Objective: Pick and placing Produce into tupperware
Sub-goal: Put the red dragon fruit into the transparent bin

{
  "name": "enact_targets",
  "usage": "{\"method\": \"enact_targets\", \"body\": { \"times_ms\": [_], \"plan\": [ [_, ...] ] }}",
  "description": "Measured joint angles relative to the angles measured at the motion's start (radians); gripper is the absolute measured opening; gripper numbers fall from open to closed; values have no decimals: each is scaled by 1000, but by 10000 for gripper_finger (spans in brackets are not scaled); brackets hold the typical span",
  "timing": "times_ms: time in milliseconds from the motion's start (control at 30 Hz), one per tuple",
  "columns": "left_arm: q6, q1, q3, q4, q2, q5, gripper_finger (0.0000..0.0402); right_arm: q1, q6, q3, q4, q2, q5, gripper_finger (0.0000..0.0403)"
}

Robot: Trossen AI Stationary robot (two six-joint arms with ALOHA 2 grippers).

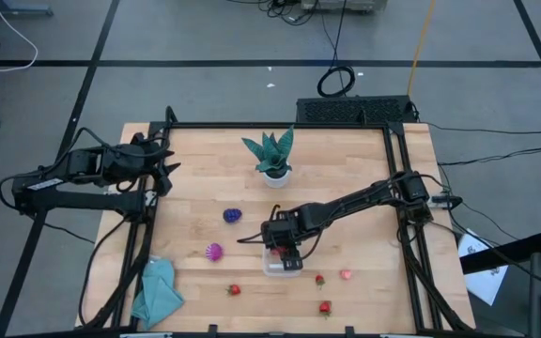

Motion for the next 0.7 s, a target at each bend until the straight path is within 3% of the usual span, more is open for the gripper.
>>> {"method": "enact_targets", "body": {
  "times_ms": [700],
  "plan": [
    [0,0,0,0,0,0,186,0,7,0,-4,0,0,236]
  ]
}}
